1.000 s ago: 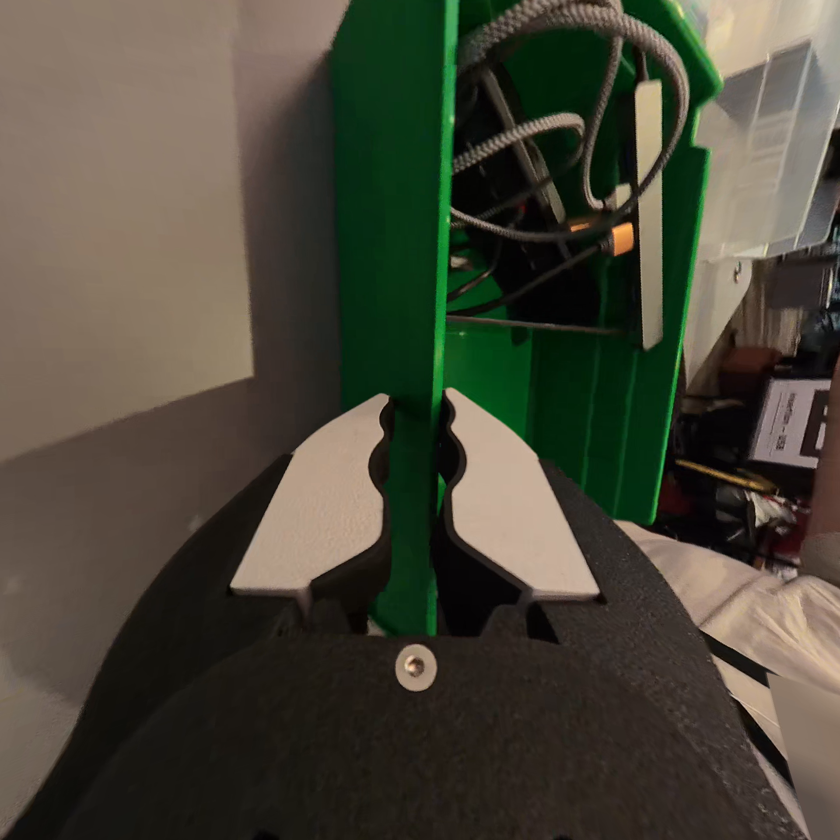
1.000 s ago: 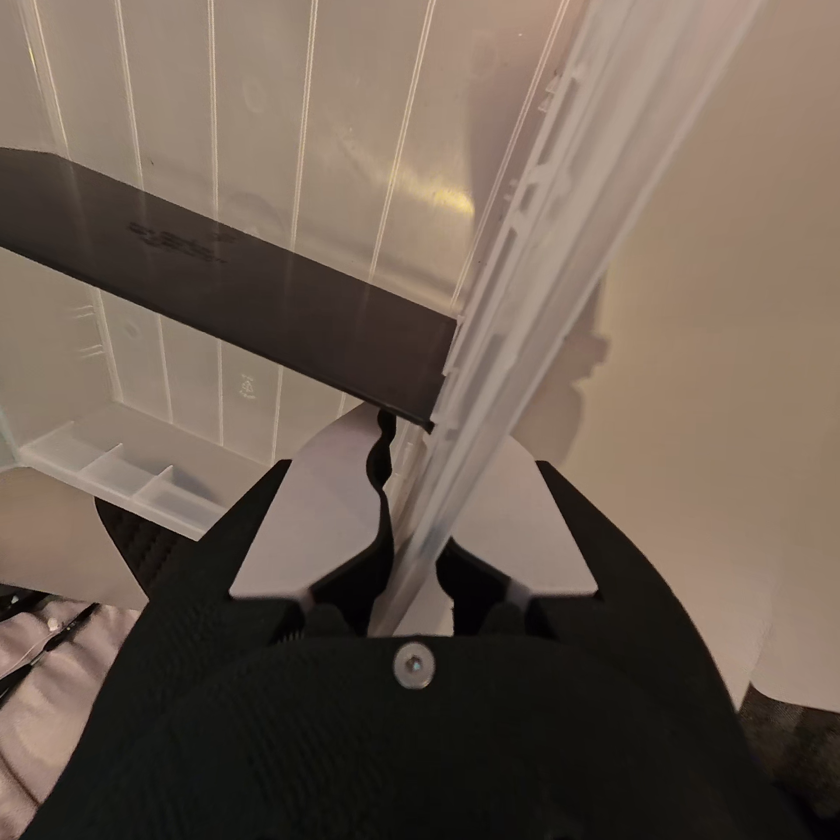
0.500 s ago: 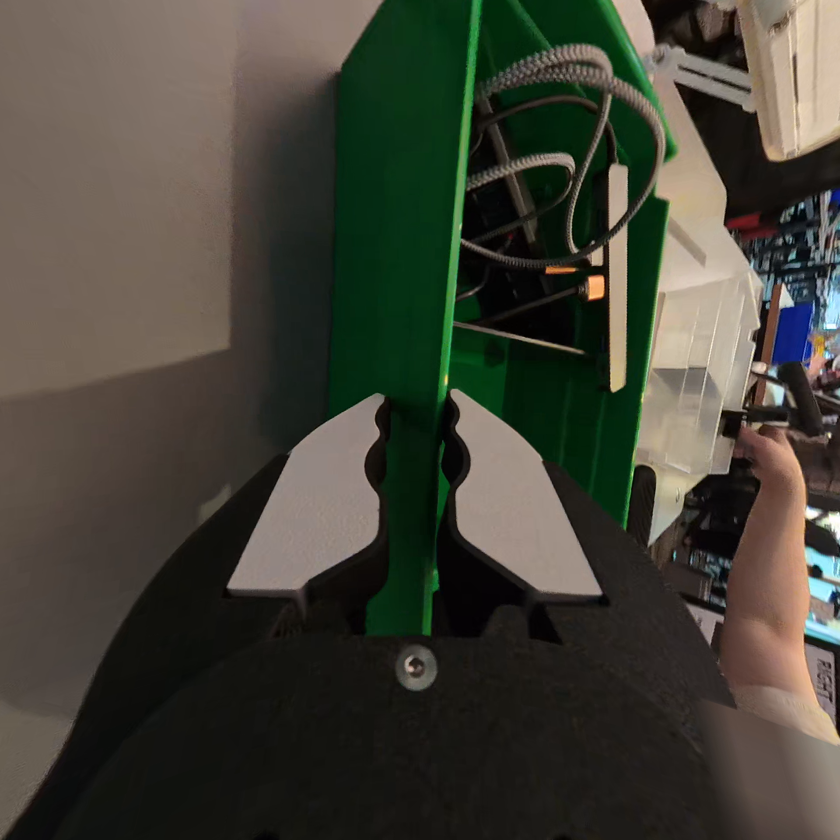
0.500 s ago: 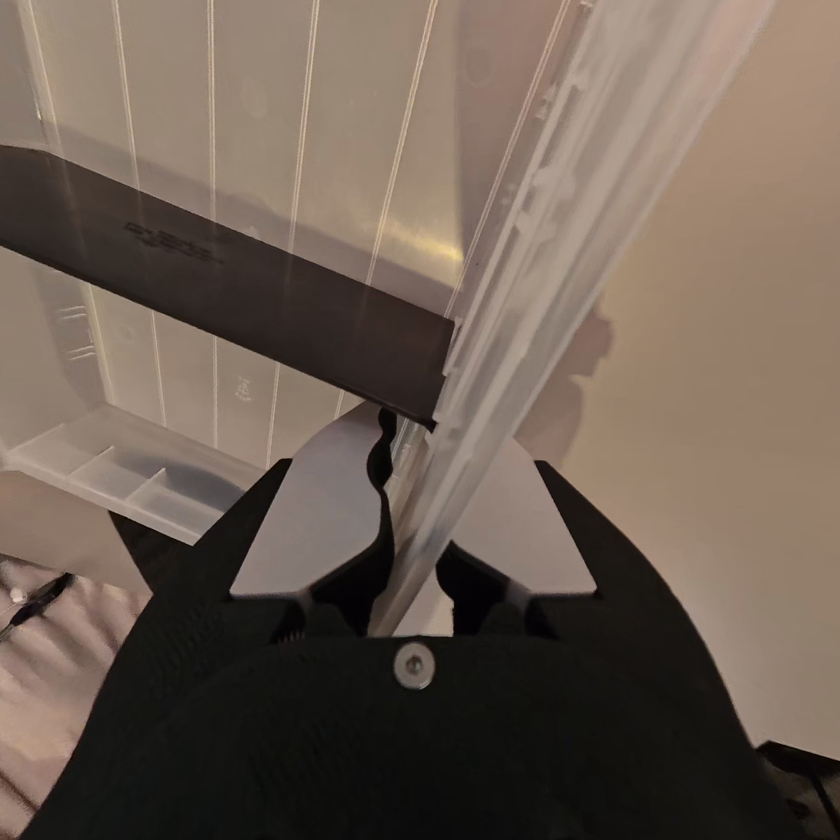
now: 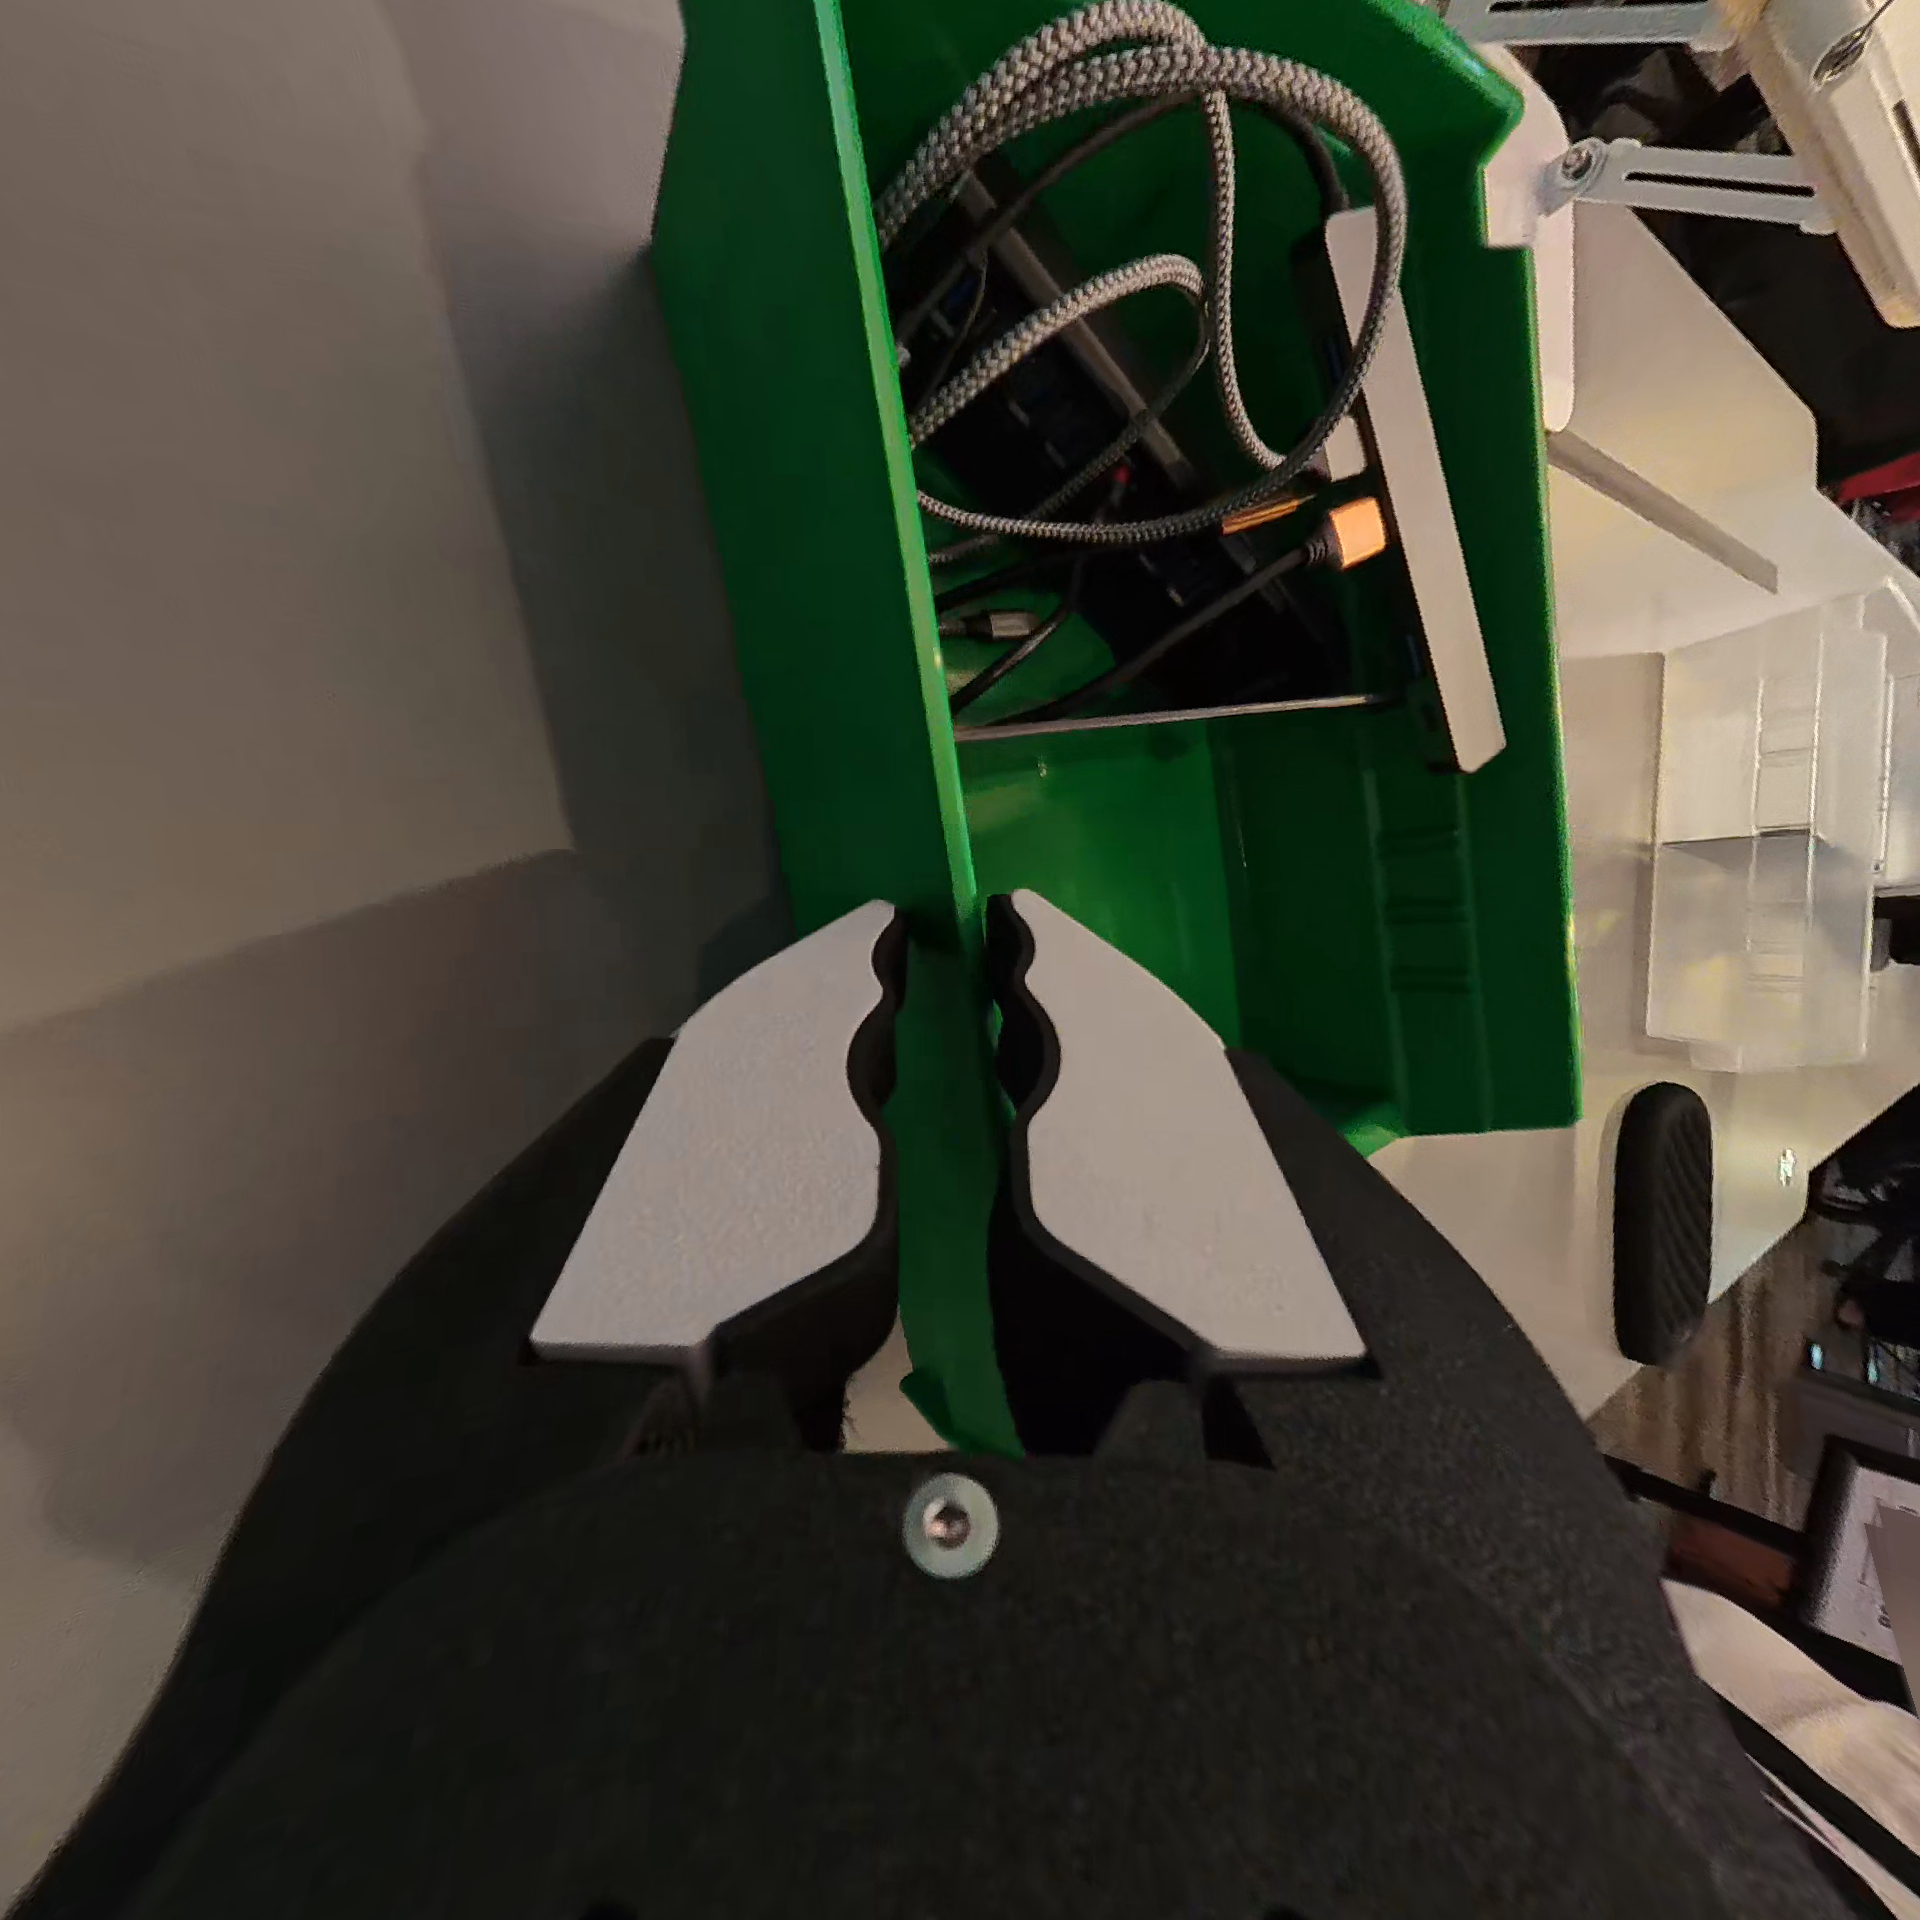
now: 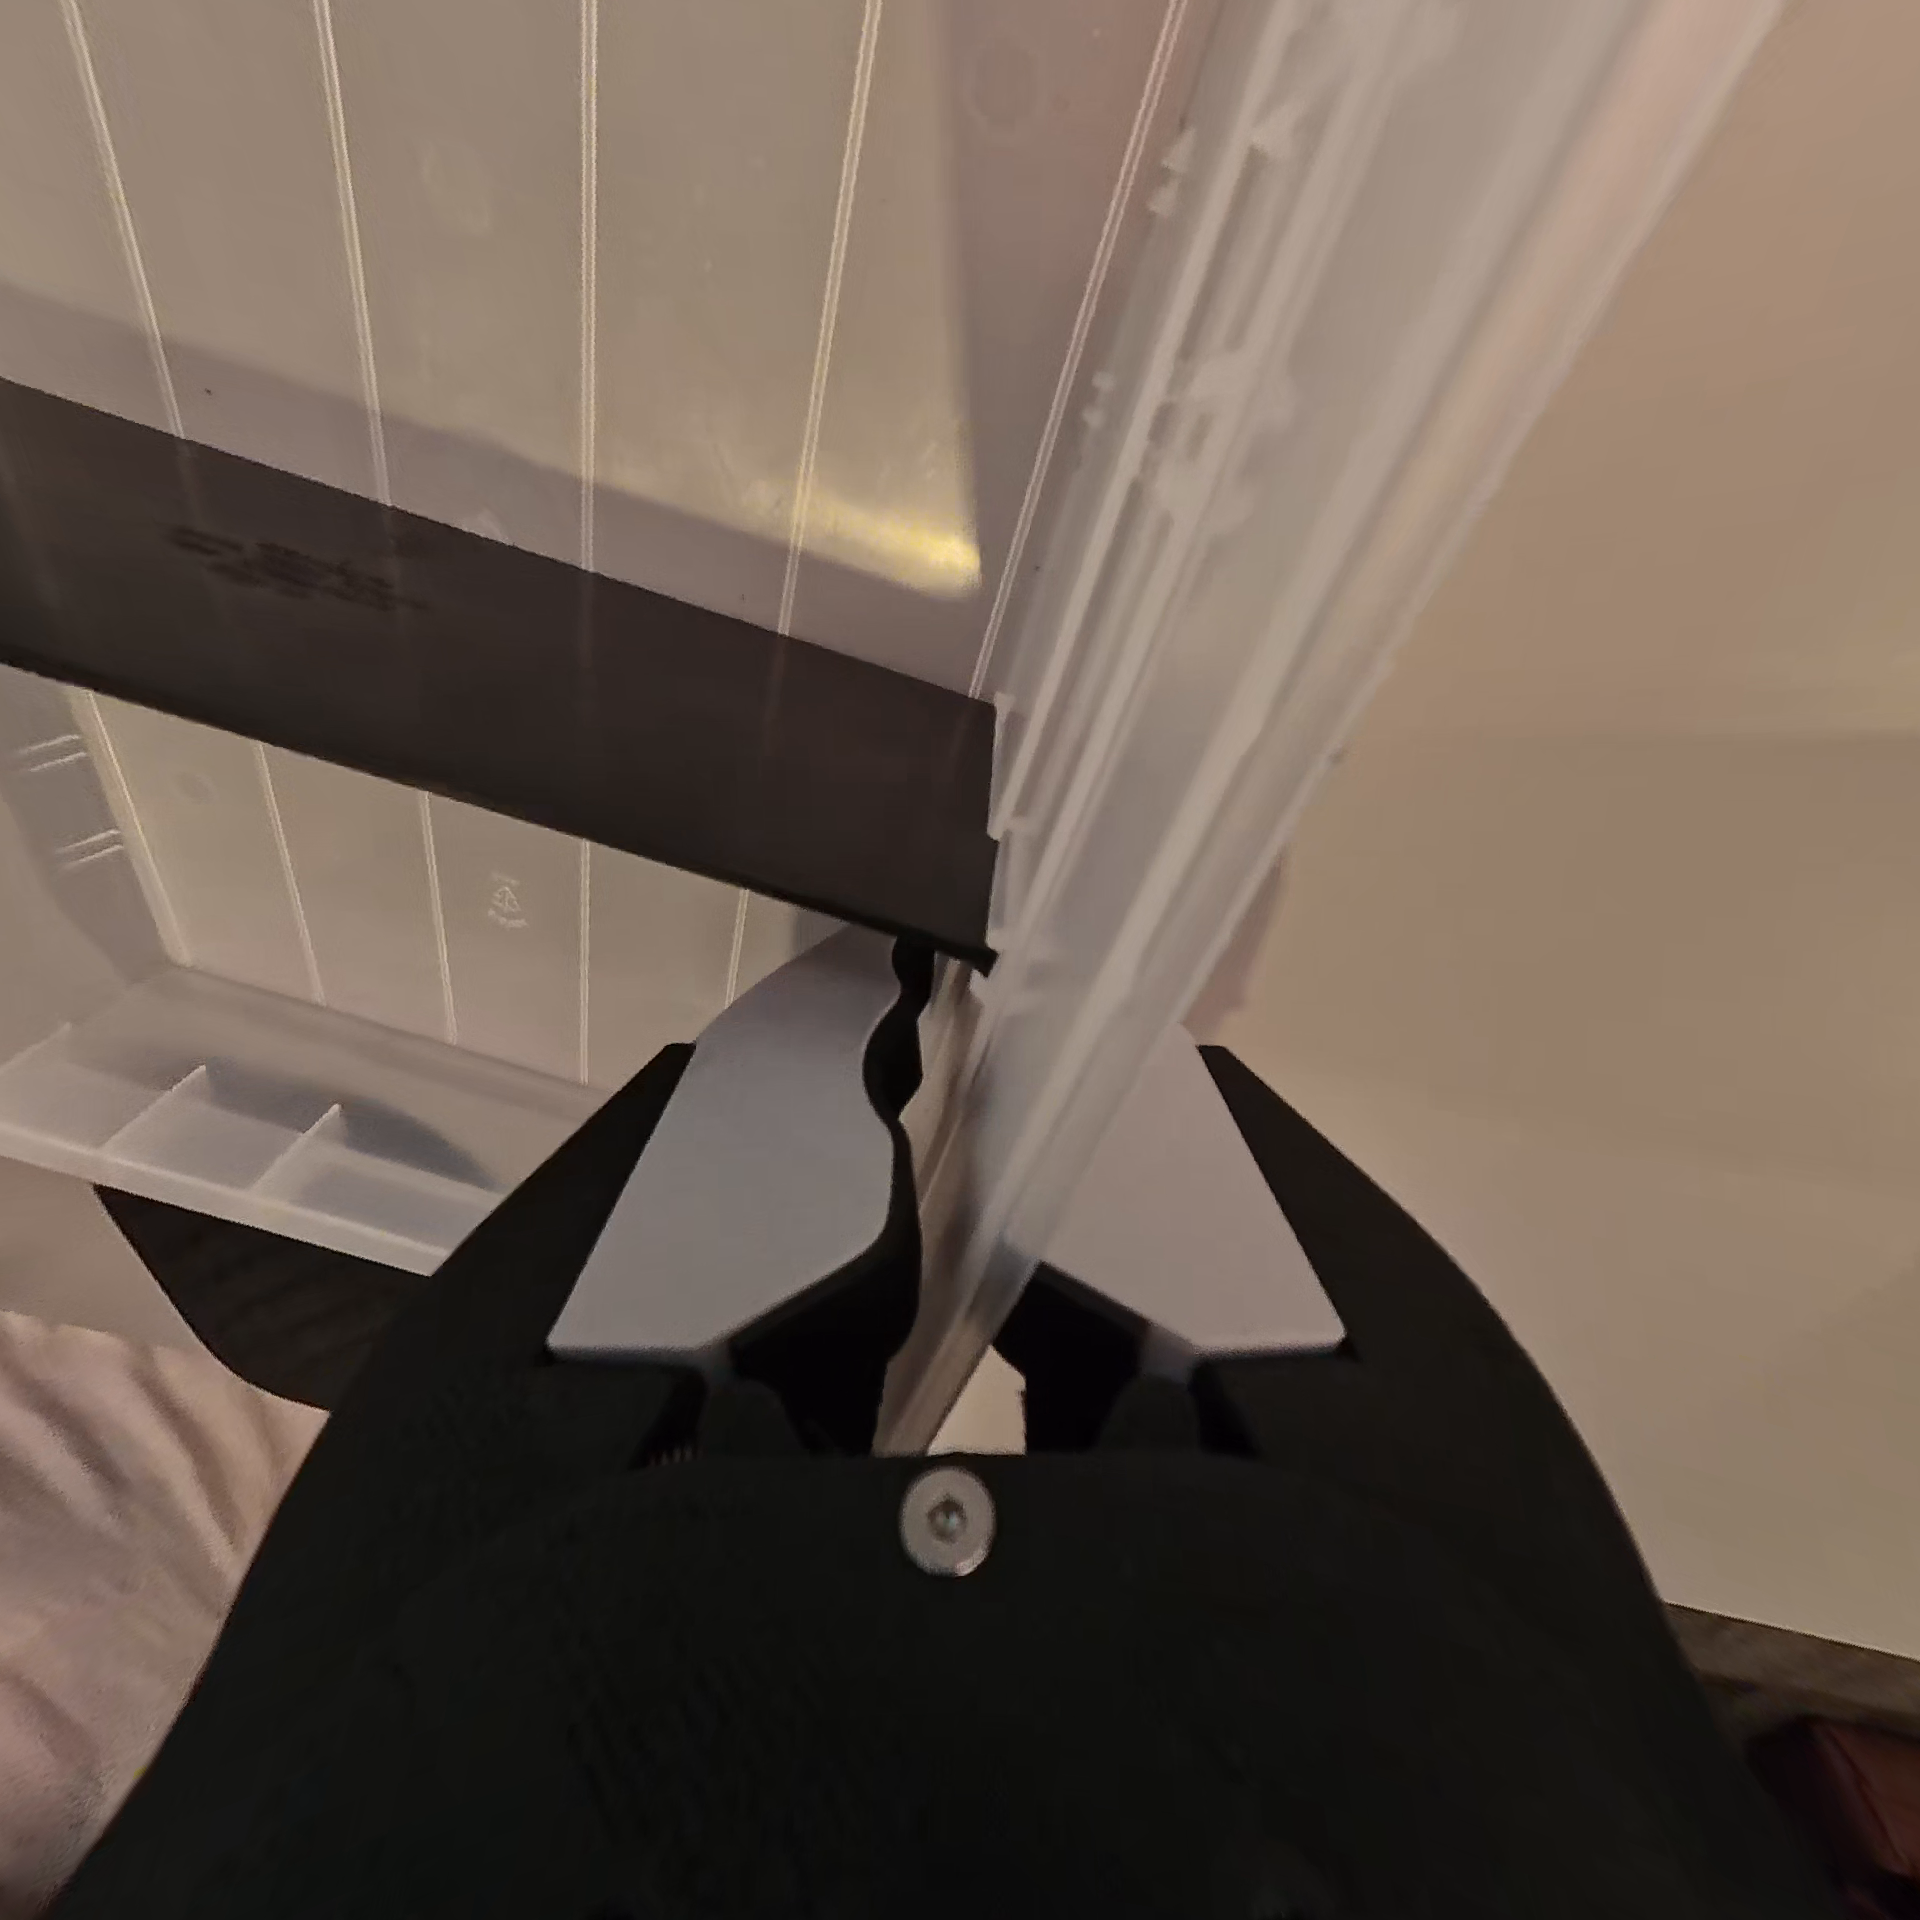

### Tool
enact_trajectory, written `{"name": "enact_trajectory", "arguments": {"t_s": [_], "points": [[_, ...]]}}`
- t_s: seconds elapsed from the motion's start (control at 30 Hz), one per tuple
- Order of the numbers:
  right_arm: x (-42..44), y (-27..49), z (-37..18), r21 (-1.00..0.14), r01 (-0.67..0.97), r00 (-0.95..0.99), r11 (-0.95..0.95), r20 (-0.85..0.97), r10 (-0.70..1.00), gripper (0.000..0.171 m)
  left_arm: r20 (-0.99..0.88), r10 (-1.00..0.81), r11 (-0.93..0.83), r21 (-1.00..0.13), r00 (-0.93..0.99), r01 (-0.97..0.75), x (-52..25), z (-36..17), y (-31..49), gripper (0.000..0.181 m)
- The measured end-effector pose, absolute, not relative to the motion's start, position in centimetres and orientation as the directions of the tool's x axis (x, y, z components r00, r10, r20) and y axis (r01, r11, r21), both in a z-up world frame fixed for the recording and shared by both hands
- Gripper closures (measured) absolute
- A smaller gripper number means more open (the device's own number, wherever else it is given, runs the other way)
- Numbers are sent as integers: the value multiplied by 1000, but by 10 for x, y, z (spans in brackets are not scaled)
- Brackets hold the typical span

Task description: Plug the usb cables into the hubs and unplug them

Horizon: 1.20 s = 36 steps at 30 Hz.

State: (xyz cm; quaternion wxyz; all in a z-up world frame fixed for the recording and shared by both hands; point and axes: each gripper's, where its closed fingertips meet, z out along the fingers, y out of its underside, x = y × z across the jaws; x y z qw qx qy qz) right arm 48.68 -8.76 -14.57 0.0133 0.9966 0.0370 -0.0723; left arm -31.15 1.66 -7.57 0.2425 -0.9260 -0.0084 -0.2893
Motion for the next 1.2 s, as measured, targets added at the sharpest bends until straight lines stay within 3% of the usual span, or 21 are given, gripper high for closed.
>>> {"name": "enact_trajectory", "arguments": {"t_s": [0.7, 1.1, 1.2], "points": [[501, -81, -145, -41, 119, 989, -992, -80, 122, 156, 386, -188, -882, -472, 903, 18, -336, -79, 8, 172], [506, -79, -146, -41, 77, 994, -996, -73, 79, 152, 602, -108, -817, -507, 791, 275, -338, -53, 16, 167], [508, -78, -146, -49, 99, 994, -994, -45, 101, 149, 607, -73, -838, -467, 791, 281, -340, -60, 11, 167]]}}
